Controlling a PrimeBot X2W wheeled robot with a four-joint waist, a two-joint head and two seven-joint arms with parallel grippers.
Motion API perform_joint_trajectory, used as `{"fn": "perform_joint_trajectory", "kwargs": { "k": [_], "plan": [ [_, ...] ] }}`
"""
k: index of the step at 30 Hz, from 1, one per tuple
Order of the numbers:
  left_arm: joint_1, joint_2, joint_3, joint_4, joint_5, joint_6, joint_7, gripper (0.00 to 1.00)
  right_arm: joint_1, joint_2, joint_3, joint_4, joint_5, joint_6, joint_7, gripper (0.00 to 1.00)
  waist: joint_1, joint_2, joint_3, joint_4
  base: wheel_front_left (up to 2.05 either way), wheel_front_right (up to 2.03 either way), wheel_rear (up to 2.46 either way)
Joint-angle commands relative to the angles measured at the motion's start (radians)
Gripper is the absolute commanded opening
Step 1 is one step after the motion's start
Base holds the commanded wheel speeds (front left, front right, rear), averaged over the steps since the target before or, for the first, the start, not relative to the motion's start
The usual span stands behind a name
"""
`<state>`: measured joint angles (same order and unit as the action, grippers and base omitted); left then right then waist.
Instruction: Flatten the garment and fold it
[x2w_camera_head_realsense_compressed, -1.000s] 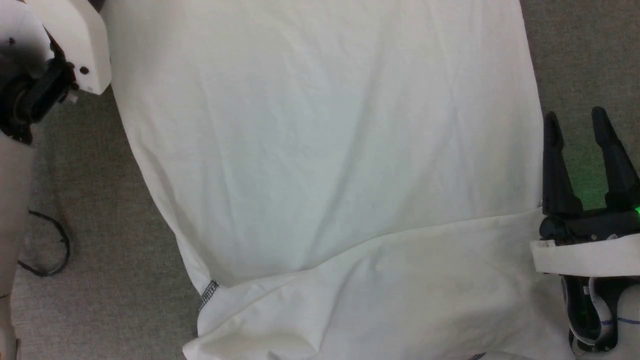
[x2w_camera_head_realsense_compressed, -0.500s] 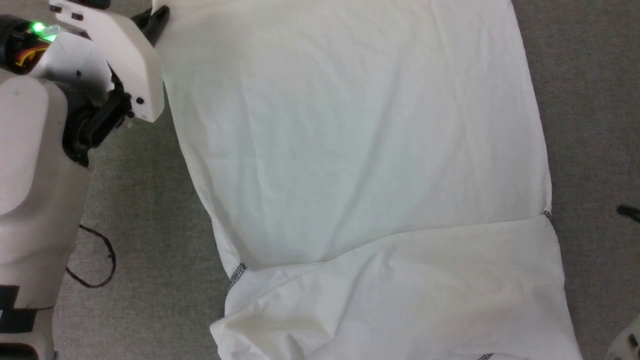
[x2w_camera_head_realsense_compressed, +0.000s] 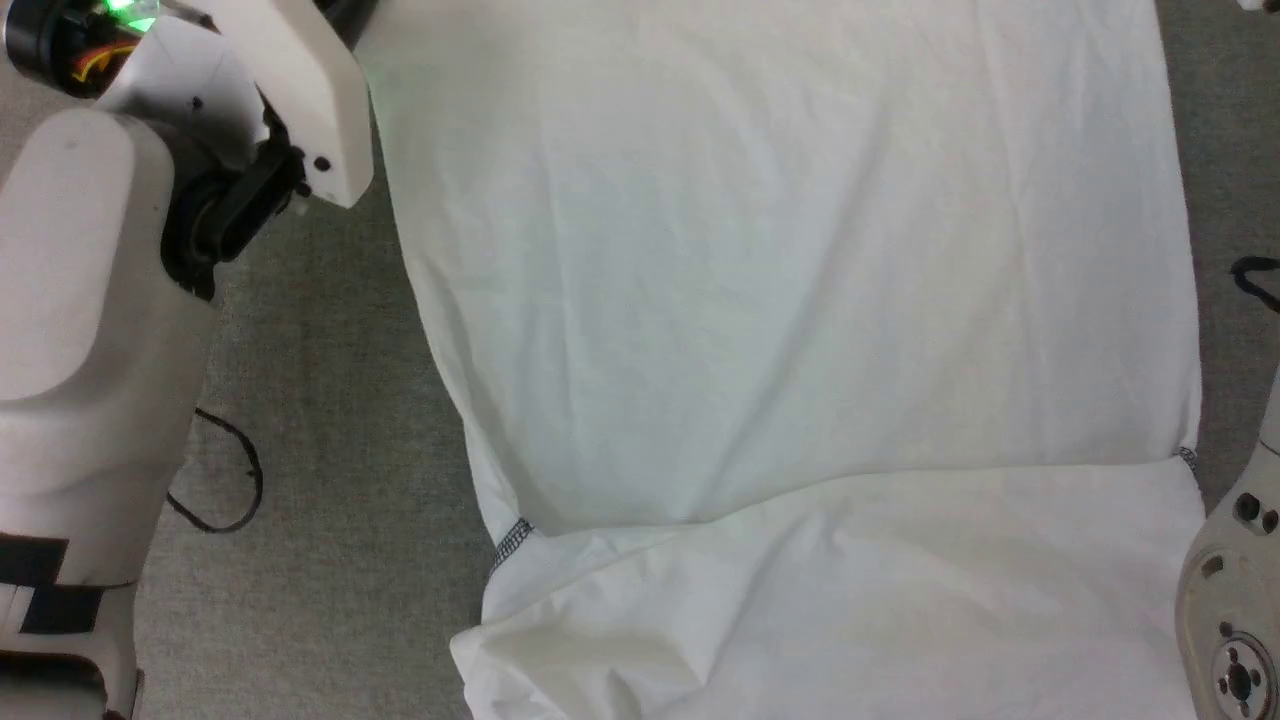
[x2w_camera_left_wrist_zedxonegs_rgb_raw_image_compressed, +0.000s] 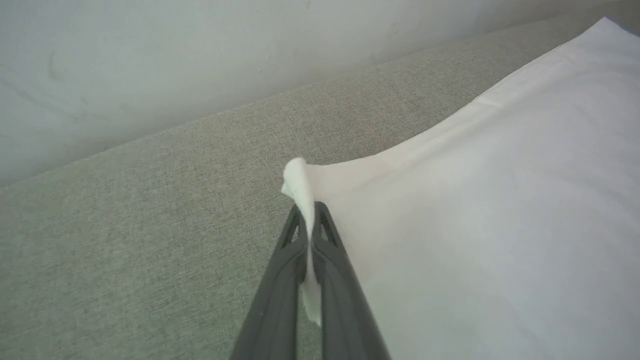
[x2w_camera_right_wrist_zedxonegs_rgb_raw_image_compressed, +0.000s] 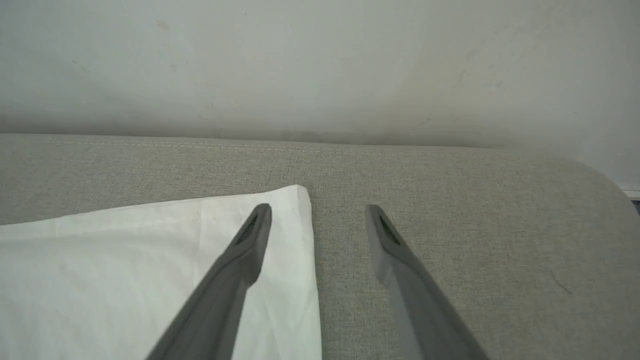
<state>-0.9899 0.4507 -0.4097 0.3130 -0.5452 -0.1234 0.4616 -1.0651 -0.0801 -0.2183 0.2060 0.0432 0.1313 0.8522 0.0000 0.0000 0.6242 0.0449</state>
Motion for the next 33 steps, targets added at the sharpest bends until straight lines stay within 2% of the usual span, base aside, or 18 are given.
{"fn": "perform_joint_trajectory", "kwargs": {
  "k": [1, 8, 19, 20, 21, 22, 23, 33],
  "plan": [
    [-0.021, -0.008, -0.006, 0.003, -0.003, -0.006, -0.009, 0.0, -0.02, 0.006, -0.004, 0.008, -0.029, -0.001, 0.024, 1.0, 0.0, 0.0, 0.03, 0.024, 0.0, 0.0, 0.0],
    [-0.062, -0.027, -0.024, 0.019, -0.011, -0.007, -0.034, 0.0, -0.036, 0.025, -0.035, 0.014, -0.118, -0.001, 0.083, 1.0, 0.0, 0.0, 0.081, 0.053, 0.0, 0.0, 0.0],
    [-0.115, -0.049, -0.056, 0.048, -0.028, -0.007, -0.071, 0.0, -0.047, 0.029, -0.079, 0.021, -0.122, -0.001, 0.09, 1.0, 0.0, 0.0, 0.128, 0.088, 0.0, 0.0, 0.0],
    [-0.117, -0.05, -0.059, 0.052, -0.03, -0.007, -0.075, 0.0, -0.047, 0.029, -0.081, 0.024, -0.118, -0.001, 0.089, 0.92, 0.0, 0.0, 0.128, 0.09, 0.0, 0.0, 0.0],
    [-0.12, -0.051, -0.062, 0.056, -0.033, -0.007, -0.078, 0.0, -0.048, 0.03, -0.084, 0.027, -0.114, -0.001, 0.087, 0.5, 0.0, 0.0, 0.129, 0.092, 0.0, 0.0, 0.0],
    [-0.122, -0.05, -0.064, 0.059, -0.036, -0.007, -0.081, 0.0, -0.05, 0.03, -0.085, 0.029, -0.112, -0.001, 0.082, 0.33, 0.0, 0.0, 0.128, 0.093, 0.0, 0.0, 0.0],
    [-0.124, -0.049, -0.066, 0.062, -0.038, -0.007, -0.084, 0.0, -0.051, 0.03, -0.085, 0.03, -0.113, -0.001, 0.075, 0.0, 0.0, 0.0, 0.128, 0.094, 0.0, 0.0, 0.0],
    [-0.133, -0.022, -0.057, 0.084, -0.043, -0.007, -0.166, 0.0, -0.063, 0.03, -0.06, 0.041, -0.049, -0.001, -0.075, 0.0, 0.0, 0.0, 0.075, 0.07, 0.0, 0.0, 0.0]
  ]
}}
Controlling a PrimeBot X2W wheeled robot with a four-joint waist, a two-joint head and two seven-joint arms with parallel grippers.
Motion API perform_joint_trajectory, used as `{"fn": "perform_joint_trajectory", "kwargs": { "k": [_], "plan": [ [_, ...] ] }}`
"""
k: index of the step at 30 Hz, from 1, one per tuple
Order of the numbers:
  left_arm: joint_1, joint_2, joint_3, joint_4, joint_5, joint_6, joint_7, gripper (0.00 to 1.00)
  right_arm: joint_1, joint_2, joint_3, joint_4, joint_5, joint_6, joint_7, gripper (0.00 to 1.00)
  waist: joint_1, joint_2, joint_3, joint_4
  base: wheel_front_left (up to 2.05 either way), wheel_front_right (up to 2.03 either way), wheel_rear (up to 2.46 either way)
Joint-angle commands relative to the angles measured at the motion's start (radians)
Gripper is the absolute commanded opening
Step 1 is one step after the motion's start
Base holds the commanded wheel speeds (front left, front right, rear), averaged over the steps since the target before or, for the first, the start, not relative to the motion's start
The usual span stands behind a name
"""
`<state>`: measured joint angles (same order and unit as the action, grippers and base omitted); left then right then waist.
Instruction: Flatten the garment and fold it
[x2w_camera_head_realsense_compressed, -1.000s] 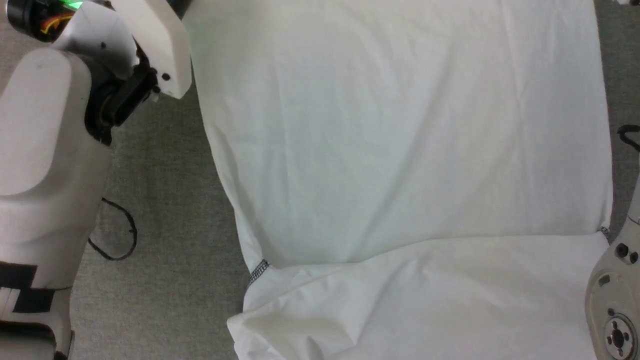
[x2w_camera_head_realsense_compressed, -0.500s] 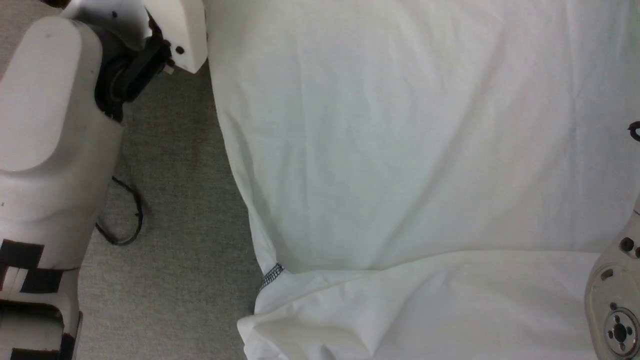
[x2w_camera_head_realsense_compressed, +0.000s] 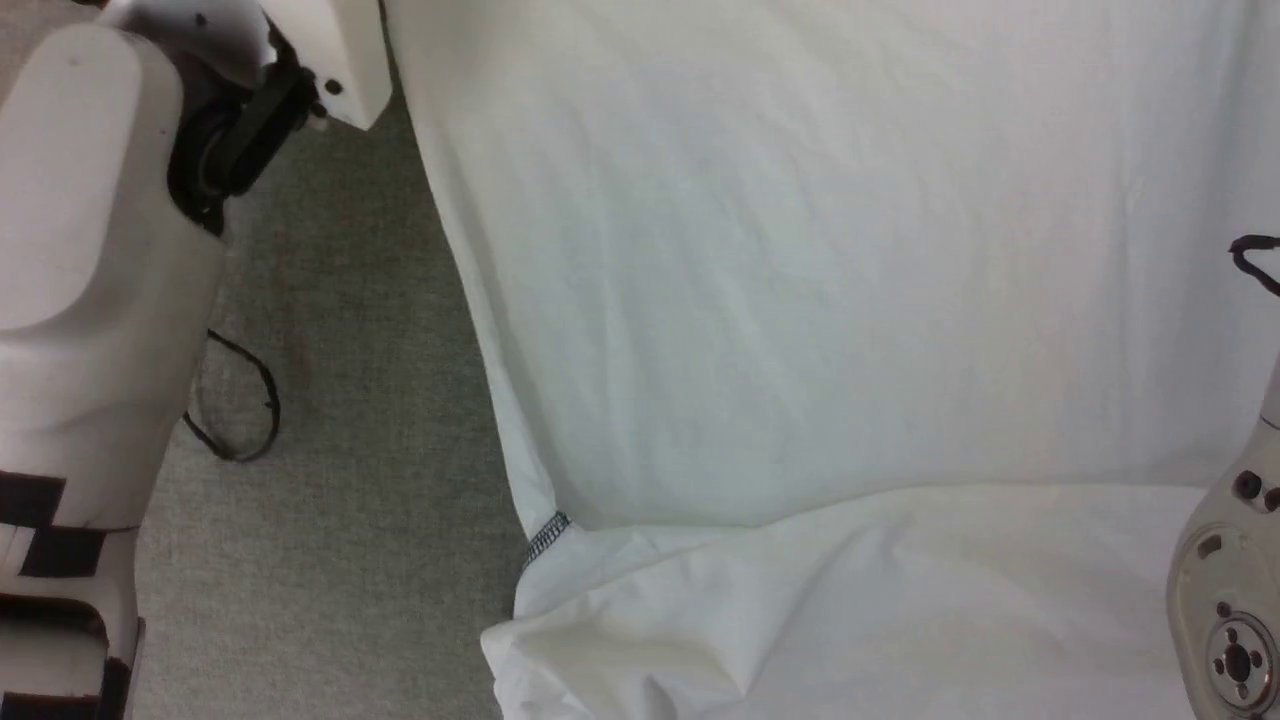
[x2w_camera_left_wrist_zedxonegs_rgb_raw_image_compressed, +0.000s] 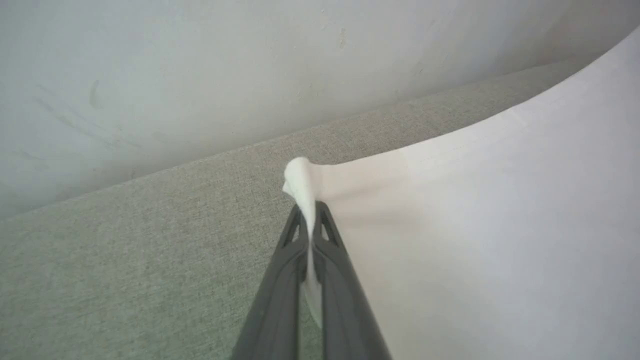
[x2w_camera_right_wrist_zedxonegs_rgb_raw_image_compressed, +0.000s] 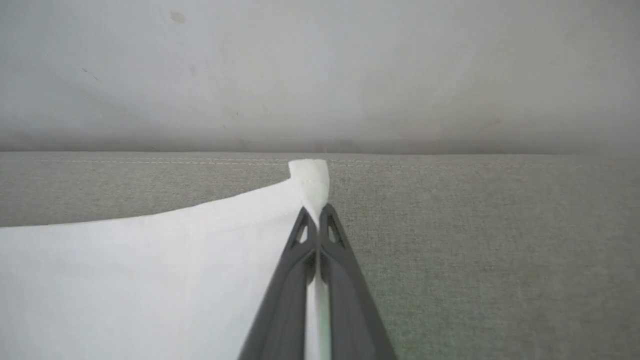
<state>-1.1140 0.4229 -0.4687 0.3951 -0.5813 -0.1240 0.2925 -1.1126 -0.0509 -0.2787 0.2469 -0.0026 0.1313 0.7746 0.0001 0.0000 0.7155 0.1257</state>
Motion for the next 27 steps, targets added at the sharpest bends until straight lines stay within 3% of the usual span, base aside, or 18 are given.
{"fn": "perform_joint_trajectory", "kwargs": {
  "k": [1, 15, 21, 27],
  "plan": [
    [-0.008, 0.009, 0.008, 0.003, -0.005, -0.006, -0.014, 0.0, -0.015, 0.001, 0.004, 0.0, 0.011, -0.001, -0.016, 0.0, -0.0001, 0.0, -0.031, -0.016, 0.0, 0.0, 0.0],
    [0.092, 0.082, 0.043, -0.075, 0.02, 0.01, -0.194, 0.0, 0.115, -0.036, 0.04, -0.082, 0.186, -0.001, -0.149, 0.0, -0.0001, 0.0, -0.28, -0.079, 0.0, 0.0, 0.0],
    [0.251, 0.115, 0.009, -0.204, 0.038, 0.012, -0.249, 0.0, 0.314, -0.058, 0.052, -0.197, 0.321, -0.001, -0.166, 0.0, -0.0001, 0.0, -0.385, -0.076, 0.0, 0.0, 0.0],
    [0.501, 0.166, -0.027, -0.427, 0.077, 0.072, -0.305, 0.0, 0.58, -0.053, 0.027, -0.347, 0.436, -0.001, -0.184, 0.0, -0.0001, 0.0, -0.471, -0.071, 0.0, 0.0, 0.0]
  ]
}}
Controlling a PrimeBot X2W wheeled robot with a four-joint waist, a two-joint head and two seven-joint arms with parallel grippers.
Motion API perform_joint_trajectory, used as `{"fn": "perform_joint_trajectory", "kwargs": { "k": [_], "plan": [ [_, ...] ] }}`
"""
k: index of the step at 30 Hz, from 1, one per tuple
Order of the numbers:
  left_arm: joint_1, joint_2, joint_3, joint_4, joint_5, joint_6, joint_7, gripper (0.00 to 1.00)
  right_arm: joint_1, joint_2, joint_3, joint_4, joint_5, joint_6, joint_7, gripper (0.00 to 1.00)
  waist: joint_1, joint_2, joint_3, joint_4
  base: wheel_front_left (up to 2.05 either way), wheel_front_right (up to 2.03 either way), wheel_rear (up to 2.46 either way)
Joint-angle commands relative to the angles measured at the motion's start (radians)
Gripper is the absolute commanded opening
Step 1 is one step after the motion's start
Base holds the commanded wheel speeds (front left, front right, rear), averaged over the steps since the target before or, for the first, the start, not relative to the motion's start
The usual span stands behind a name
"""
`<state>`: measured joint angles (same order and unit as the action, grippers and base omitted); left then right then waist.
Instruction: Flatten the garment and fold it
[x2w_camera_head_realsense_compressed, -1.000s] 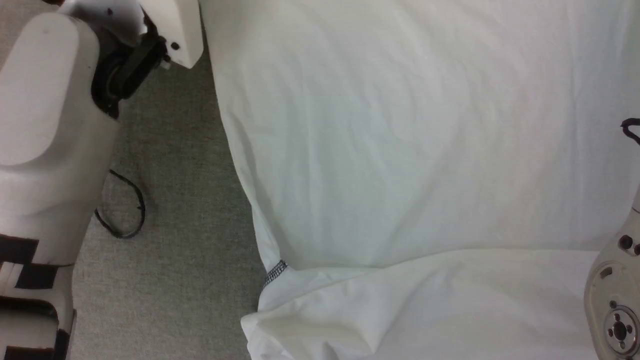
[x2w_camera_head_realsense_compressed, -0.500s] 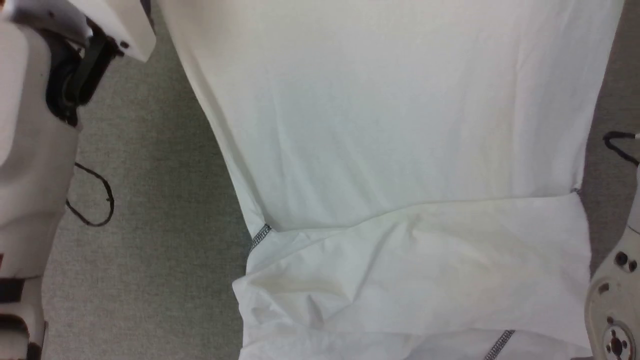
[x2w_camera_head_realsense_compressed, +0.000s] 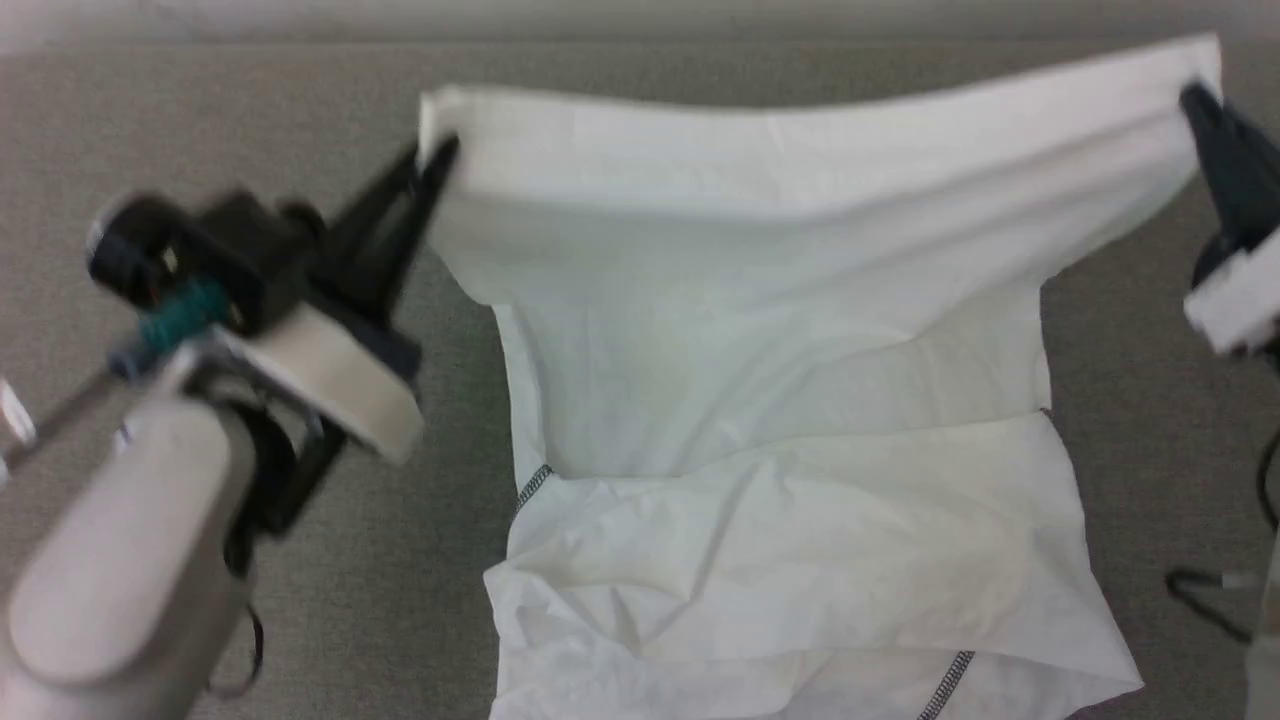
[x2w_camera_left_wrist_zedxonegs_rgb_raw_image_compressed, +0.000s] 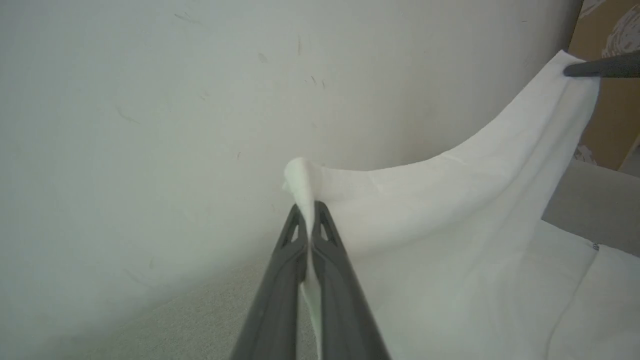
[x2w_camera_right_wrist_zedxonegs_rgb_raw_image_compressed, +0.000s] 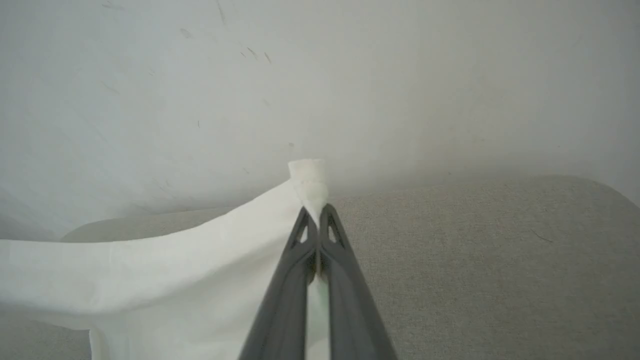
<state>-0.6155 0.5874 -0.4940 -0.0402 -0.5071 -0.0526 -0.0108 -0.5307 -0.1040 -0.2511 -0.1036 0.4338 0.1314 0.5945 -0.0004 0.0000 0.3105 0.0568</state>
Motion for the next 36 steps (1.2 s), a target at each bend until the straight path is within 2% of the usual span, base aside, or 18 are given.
{"fn": "perform_joint_trajectory", "kwargs": {
  "k": [1, 5, 10, 16, 20, 24, 35, 36],
  "plan": [
    [0.051, 0.011, -0.008, -0.031, 0.011, 0.018, -0.009, 0.0, 0.043, 0.002, -0.006, -0.022, 0.014, -0.001, -0.008, 0.0, 0.0004, 0.0, -0.077, -0.001, 0.0, 0.0, 0.0],
    [0.239, 0.033, -0.03, -0.164, 0.033, 0.091, -0.038, 0.0, 0.212, 0.019, -0.036, -0.116, 0.07, -0.001, -0.027, 0.0, 0.0004, 0.0, -0.111, 0.004, 0.0, 0.0, 0.0],
    [0.445, 0.027, -0.055, -0.274, 0.028, 0.183, -0.066, 0.0, 0.402, 0.043, -0.065, -0.188, 0.138, -0.001, -0.064, 0.0, 0.0004, 0.0, -0.154, 0.008, 0.0, 0.0, 0.0],
    [0.631, 0.016, -0.083, -0.35, -0.037, 0.238, -0.068, 0.0, 0.611, 0.053, -0.068, -0.238, 0.223, -0.001, -0.09, 0.0, 0.0004, 0.0, -0.196, 0.009, 0.0, 0.0, 0.0],
    [0.724, 0.03, -0.087, -0.371, -0.101, 0.237, -0.065, 0.0, 0.728, 0.053, -0.056, -0.231, 0.279, -0.001, -0.096, 0.0, 0.0004, 0.0, -0.209, 0.005, 0.0, 0.0, 0.0],
    [0.783, 0.043, -0.102, -0.359, -0.149, 0.216, -0.06, 0.0, 0.807, 0.054, -0.041, -0.217, 0.275, -0.001, -0.086, 0.0, 0.0004, 0.0, -0.214, 0.003, 0.0, 0.0, 0.0],
    [0.78, 0.013, -0.178, -0.11, -0.237, 0.114, 0.005, 0.0, 0.837, 0.054, -0.004, -0.125, 0.194, -0.001, -0.071, 0.0, 0.0004, 0.0, -0.223, 0.001, 0.0, 0.0, 0.0],
    [0.779, 0.01, -0.178, -0.097, -0.241, 0.113, 0.005, 0.0, 0.838, 0.054, -0.004, -0.122, 0.187, -0.001, -0.068, 0.07, 0.0004, 0.0, -0.223, 0.0, 0.0, 0.0, 0.0]
  ]
}}
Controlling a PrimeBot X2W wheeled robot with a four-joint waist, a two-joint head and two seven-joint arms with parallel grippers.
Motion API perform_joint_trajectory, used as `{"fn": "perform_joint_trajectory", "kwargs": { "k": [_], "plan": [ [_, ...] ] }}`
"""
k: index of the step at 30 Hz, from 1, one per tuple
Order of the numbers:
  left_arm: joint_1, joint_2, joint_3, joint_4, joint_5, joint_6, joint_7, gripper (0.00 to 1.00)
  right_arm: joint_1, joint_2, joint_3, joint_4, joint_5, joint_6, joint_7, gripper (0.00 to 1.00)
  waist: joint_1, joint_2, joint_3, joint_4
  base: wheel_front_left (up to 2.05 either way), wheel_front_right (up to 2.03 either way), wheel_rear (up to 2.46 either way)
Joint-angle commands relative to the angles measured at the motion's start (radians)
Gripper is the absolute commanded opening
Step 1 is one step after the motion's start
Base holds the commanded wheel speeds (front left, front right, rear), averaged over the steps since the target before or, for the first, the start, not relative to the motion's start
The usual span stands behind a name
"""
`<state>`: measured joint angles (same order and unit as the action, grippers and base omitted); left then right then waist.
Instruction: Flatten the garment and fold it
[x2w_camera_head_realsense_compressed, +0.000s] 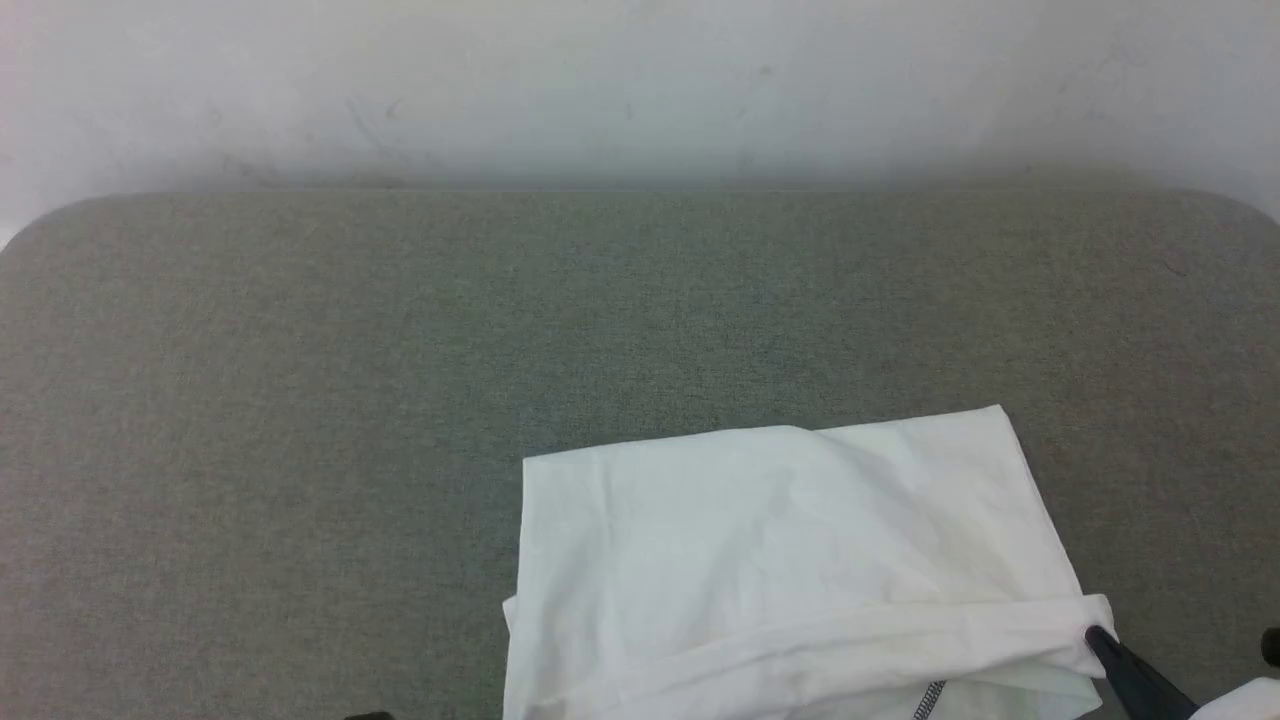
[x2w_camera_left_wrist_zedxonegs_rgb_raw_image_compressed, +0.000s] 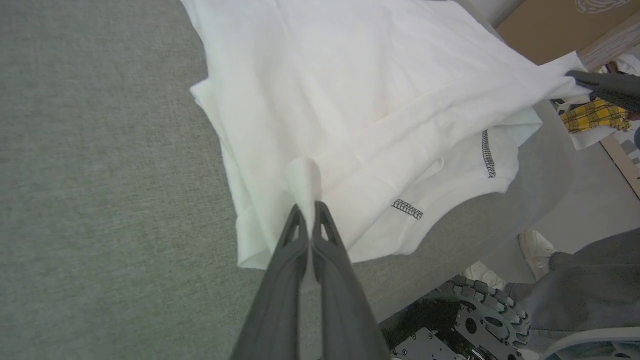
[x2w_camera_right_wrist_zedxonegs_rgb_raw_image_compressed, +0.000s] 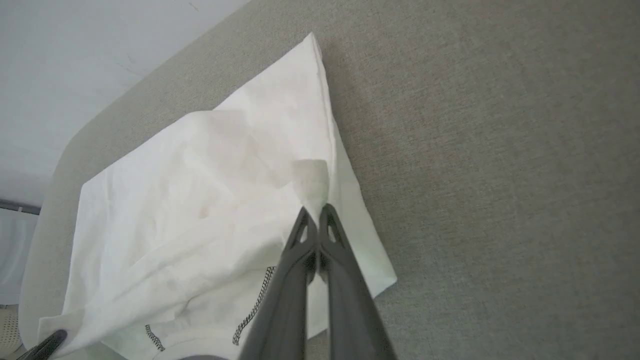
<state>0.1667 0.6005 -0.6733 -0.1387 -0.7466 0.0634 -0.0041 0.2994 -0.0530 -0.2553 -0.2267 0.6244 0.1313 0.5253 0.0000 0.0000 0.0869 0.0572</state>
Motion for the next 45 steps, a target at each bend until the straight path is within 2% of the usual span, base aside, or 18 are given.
{"fn": "perform_joint_trajectory", "kwargs": {
  "k": [1, 3, 4, 5, 10, 15, 17, 20, 23, 26, 29, 33, 39, 43, 45],
  "plan": [
    [-0.004, -0.008, 0.004, 0.011, -0.008, -0.004, -0.006, 0.09, 0.009, 0.003, 0.001, 0.002, -0.006, -0.001, 0.006, 0.32, 0.0, 0.0, 0.0, -0.001, 0.0, 0.0, 0.0],
    [0.0, -0.01, 0.009, 0.02, -0.018, -0.002, -0.008, 0.45, 0.011, 0.003, 0.0, -0.004, -0.005, -0.001, 0.015, 1.0, 0.0, 0.0, -0.004, -0.002, 0.0, 0.0, 0.0],
    [0.003, -0.012, 0.015, 0.019, -0.028, 0.001, -0.01, 0.76, 0.013, 0.003, -0.001, -0.009, -0.003, -0.001, 0.022, 1.0, 0.0, 0.0, -0.006, -0.003, 0.0, 0.0, 0.0],
    [0.009, -0.015, 0.022, 0.015, -0.045, 0.003, -0.009, 1.0, 0.015, 0.003, -0.004, -0.016, 0.0, -0.001, 0.03, 1.0, 0.0, 0.0, -0.01, -0.003, 0.0, 0.0, 0.0],
    [0.042, 0.001, 0.073, -0.051, -0.113, 0.022, -0.009, 1.0, 0.016, 0.003, -0.042, -0.081, 0.011, -0.001, 0.05, 1.0, 0.0, 0.0, -0.025, -0.002, 0.0, 0.0, 0.0],
    [0.062, 0.021, 0.154, -0.137, -0.136, 0.064, -0.063, 1.0, -0.007, 0.003, -0.102, -0.118, -0.006, -0.001, 0.023, 1.0, 0.0, 0.0, -0.027, 0.001, 0.0, 0.0, 0.0],
    [0.058, 0.024, 0.206, -0.168, -0.105, 0.107, -0.122, 1.0, -0.025, 0.003, -0.119, -0.121, -0.045, -0.001, 0.0, 1.0, 0.0, 0.0, -0.021, 0.005, 0.0, 0.0, 0.0],
    [0.043, 0.003, 0.283, -0.184, -0.023, 0.203, -0.215, 1.0, -0.057, 0.003, -0.12, -0.098, -0.124, -0.001, -0.035, 1.0, 0.0, 0.0, -0.005, 0.012, 0.0, 0.0, 0.0],
    [0.033, -0.048, 0.351, -0.186, 0.068, 0.289, -0.25, 1.0, -0.097, 0.003, -0.091, -0.048, -0.166, -0.001, -0.054, 1.0, 0.0, 0.0, 0.012, 0.018, 0.0, 0.0, 0.0],
    [0.024, -0.108, 0.403, -0.192, 0.167, 0.34, -0.257, 1.0, -0.133, 0.003, -0.056, 0.006, -0.198, -0.001, -0.049, 1.0, 0.0, 0.0, 0.03, 0.031, 0.0, 0.0, 0.0],
    [0.025, -0.163, 0.424, -0.192, 0.236, 0.334, -0.257, 1.0, -0.162, 0.003, -0.033, 0.067, -0.229, -0.001, -0.021, 1.0, 0.0, 0.0, 0.046, 0.048, 0.0, 0.0, 0.0],
    [0.028, -0.199, 0.429, -0.172, 0.278, 0.297, -0.257, 1.0, -0.191, 0.003, -0.023, 0.132, -0.268, -0.001, 0.037, 1.0, 0.0, 0.0, 0.064, 0.074, 0.0, 0.0, 0.0],
    [0.021, -0.225, 0.444, -0.151, 0.303, 0.247, -0.257, 1.0, -0.226, 0.003, -0.03, 0.204, -0.295, -0.001, 0.1, 1.0, 0.0, 0.0, 0.089, 0.105, 0.0, 0.0, 0.0],
    [0.016, -0.232, 0.448, -0.142, 0.309, 0.224, -0.258, 1.0, -0.235, 0.003, 0.005, 0.243, -0.279, -0.001, 0.158, 1.0, 0.0, 0.0, 0.096, 0.114, 0.0, 0.0, 0.0],
    [0.015, -0.234, 0.452, -0.139, 0.309, 0.218, -0.258, 1.0, -0.234, 0.003, 0.02, 0.249, -0.268, -0.001, 0.188, 0.41, 0.0, 0.0, 0.095, 0.116, 0.0, 0.0, 0.0]
  ]
}}
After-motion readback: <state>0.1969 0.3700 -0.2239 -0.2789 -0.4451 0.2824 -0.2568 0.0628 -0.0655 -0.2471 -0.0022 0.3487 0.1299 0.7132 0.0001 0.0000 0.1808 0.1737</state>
